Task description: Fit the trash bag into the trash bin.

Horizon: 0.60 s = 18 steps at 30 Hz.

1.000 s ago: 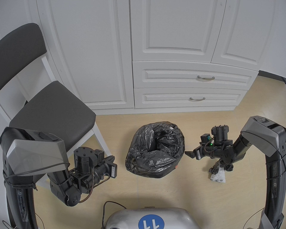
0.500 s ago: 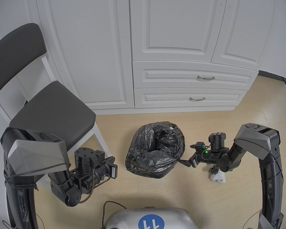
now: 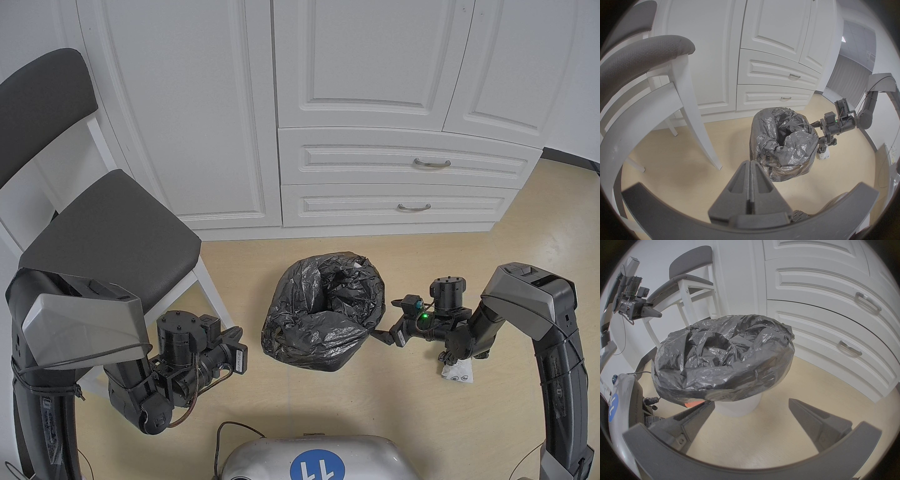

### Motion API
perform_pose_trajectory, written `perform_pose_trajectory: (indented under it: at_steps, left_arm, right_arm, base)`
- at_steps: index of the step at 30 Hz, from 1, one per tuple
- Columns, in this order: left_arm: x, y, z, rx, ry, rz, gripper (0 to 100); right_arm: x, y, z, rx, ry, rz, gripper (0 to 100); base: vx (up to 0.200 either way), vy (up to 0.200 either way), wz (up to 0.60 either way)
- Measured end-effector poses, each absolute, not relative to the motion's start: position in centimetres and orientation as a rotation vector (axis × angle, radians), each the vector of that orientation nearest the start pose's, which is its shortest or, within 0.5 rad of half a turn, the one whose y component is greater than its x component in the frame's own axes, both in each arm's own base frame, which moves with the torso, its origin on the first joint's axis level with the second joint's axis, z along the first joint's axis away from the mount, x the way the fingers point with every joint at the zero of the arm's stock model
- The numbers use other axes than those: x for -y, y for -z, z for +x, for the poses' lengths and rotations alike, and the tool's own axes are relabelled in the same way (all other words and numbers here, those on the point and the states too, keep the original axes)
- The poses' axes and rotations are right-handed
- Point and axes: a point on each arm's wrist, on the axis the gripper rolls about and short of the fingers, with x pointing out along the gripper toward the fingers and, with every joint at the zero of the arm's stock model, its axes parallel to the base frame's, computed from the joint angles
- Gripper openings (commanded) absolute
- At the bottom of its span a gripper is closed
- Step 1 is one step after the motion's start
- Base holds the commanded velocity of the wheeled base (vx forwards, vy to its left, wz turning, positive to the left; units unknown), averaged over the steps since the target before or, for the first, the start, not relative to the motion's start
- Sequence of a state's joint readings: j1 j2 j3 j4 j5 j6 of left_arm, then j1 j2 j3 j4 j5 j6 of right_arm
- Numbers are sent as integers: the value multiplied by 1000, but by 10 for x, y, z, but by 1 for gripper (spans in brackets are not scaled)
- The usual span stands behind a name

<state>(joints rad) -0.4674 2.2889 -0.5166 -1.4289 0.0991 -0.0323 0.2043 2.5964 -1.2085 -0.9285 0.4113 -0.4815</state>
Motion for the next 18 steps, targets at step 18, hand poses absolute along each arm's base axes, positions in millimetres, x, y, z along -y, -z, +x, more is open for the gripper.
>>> perform_pose_trajectory:
  at_steps: [18]
  left_arm:
    - [147,0,297,-355,359,70,0]
  right_arm:
    - [-94,43,439,-305,-690,-409,0]
  base:
    - [0,0,0]
